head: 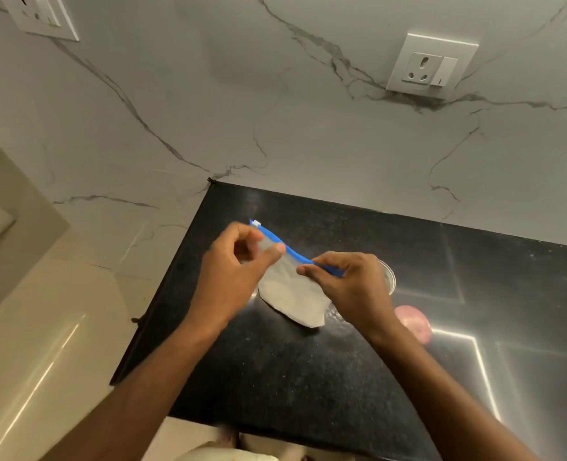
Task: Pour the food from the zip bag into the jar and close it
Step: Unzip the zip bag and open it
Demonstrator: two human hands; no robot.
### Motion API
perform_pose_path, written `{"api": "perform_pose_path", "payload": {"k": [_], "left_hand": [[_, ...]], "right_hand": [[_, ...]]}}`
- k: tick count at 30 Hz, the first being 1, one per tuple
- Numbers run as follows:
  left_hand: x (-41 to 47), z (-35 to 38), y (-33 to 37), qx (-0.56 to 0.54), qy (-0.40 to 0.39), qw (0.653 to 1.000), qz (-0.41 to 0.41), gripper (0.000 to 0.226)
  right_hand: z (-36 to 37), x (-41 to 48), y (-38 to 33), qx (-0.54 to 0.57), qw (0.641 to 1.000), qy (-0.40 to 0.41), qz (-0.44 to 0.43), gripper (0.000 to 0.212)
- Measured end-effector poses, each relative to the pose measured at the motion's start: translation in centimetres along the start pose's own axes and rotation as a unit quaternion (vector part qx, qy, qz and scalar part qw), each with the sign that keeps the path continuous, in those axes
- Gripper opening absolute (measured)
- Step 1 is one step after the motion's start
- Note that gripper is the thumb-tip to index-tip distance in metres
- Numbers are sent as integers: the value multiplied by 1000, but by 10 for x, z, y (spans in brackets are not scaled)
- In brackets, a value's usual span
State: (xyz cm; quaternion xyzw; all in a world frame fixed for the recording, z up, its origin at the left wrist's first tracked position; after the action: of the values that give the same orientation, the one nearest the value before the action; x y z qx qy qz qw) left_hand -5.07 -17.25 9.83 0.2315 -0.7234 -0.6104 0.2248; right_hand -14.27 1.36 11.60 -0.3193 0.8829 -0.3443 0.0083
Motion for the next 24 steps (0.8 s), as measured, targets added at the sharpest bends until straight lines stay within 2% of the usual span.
{"api": "perform_pose_path", "payload": {"k": [2,4,7,10,12,18,24], "left_hand": [[-14,14,-22,-129,-33,977,-170,30],[-23,27,-29,-217,-58,944,-241,23],[-25,29,-25,-267,-48,928,-254,10],[-25,26,-26,-252,-54,930,-261,12],[-26,27,-28,-245,-66,930,-266,13],[-28,32,-34,-262,-83,921,-276,16],[-28,35,-35,-302,-103,907,-274,14]], "right_hand": [[4,-6,-8,-22,999,8,-28,26],[11,-11,-13,-34,999,-8,-41,22],[19,-12,-7,46,997,-61,22,25],[21,-12,3,173,969,-123,127,21],[21,-13,1,200,958,-145,144,17],[22,-10,0,219,948,-155,169,31],[26,-11,8,262,927,-181,200,13]]}}
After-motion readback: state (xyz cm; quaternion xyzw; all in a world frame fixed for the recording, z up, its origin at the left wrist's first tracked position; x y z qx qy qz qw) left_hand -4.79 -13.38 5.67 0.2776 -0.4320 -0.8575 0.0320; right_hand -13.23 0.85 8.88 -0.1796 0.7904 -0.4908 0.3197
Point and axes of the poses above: each hand's wrist, its own x-axis towards the middle knuckle, its own z-axis out of the palm, y = z × x, the point moved 6 cm from there along x, towards the middle knuckle, and after that the axes turned 9 degrees about -x, right-handed, at the moved point
